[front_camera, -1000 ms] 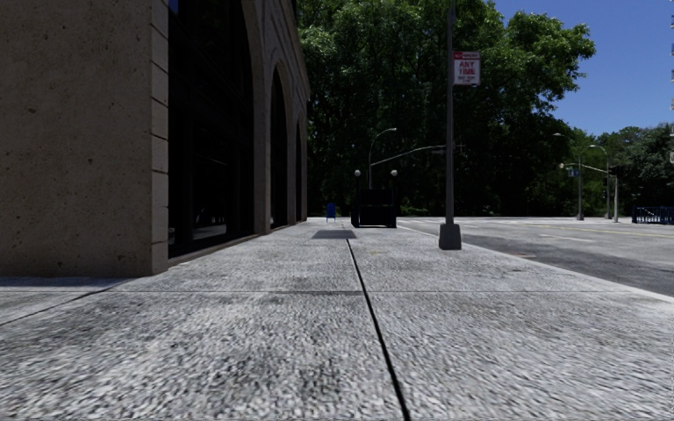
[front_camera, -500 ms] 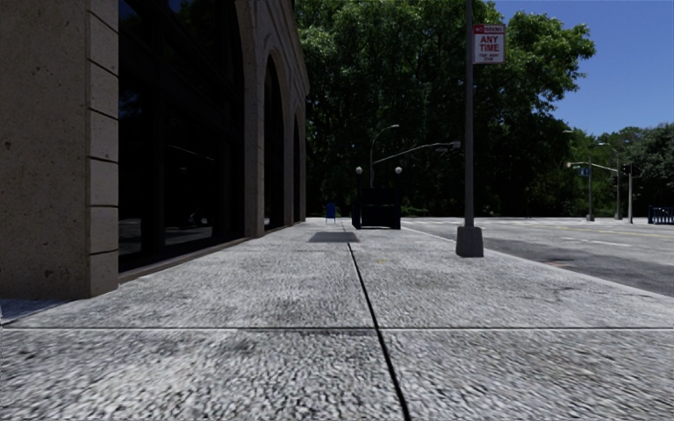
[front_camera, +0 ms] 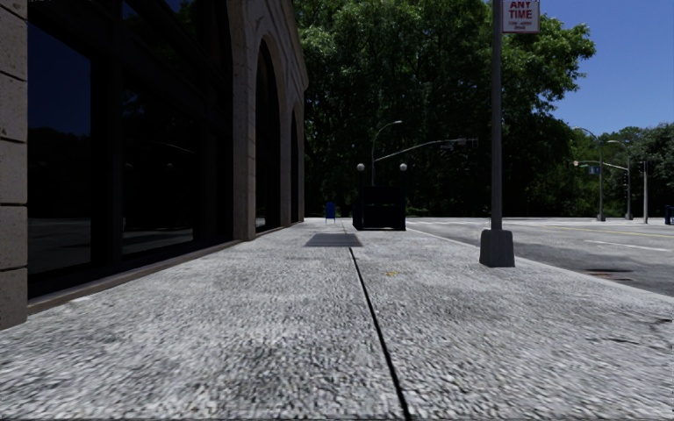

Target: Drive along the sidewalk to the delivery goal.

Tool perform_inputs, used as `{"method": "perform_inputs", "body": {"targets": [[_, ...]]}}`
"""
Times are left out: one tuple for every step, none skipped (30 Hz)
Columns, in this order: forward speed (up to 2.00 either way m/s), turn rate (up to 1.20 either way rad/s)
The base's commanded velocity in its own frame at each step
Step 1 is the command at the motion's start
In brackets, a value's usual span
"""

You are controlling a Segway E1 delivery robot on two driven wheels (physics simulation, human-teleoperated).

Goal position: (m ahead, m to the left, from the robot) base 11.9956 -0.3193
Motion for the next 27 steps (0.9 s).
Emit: {"method": "perform_inputs", "body": {"targets": [[2.00,0.00],[2.00,0.00],[2.00,0.00],[2.00,0.00],[2.00,0.00],[2.00,0.00],[2.00,0.00],[2.00,0.00],[2.00,0.00],[2.00,0.00],[2.00,0.00],[2.00,0.00],[2.00,0.00],[2.00,0.00],[2.00,0.00],[2.00,0.00],[2.00,0.00],[2.00,0.00],[2.00,0.00],[2.00,0.00],[2.00,0.00],[2.00,0.00],[2.00,0.00],[2.00,0.00],[2.00,0.00],[2.00,0.00],[2.00,0.00]]}}
